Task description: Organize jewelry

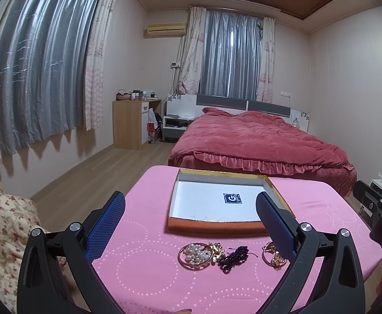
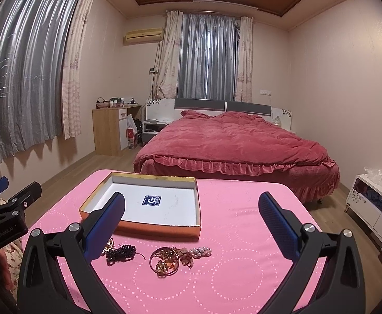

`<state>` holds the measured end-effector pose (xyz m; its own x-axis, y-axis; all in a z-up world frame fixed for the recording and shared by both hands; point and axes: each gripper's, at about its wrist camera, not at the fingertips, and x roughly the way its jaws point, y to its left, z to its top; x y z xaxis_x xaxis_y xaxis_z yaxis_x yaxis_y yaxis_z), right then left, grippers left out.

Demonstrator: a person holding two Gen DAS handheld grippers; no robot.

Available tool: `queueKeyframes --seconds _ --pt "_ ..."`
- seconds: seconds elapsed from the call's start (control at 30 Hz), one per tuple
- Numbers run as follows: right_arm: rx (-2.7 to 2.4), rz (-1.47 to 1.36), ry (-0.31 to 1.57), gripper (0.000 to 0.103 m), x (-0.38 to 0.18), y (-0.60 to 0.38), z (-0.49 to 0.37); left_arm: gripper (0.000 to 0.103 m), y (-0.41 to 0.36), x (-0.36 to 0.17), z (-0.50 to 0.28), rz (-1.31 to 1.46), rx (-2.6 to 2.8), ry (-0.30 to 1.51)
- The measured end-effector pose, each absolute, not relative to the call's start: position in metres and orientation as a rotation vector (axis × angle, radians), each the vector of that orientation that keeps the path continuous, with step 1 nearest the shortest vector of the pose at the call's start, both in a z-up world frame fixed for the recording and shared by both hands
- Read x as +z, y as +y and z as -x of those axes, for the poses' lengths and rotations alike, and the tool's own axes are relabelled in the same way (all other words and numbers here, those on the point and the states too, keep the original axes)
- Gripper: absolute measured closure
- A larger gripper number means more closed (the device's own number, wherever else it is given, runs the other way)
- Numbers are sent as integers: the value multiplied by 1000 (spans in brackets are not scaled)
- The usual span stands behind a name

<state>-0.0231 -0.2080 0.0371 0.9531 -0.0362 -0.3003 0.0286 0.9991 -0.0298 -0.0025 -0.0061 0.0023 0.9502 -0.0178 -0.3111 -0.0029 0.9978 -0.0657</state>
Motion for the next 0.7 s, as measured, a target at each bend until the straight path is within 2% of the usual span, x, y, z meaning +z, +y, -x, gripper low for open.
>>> queueKeyframes --seconds 0.7 --pt "-25 24 311 103 36 -205 23 6 -7 -2 4 58 -19 326"
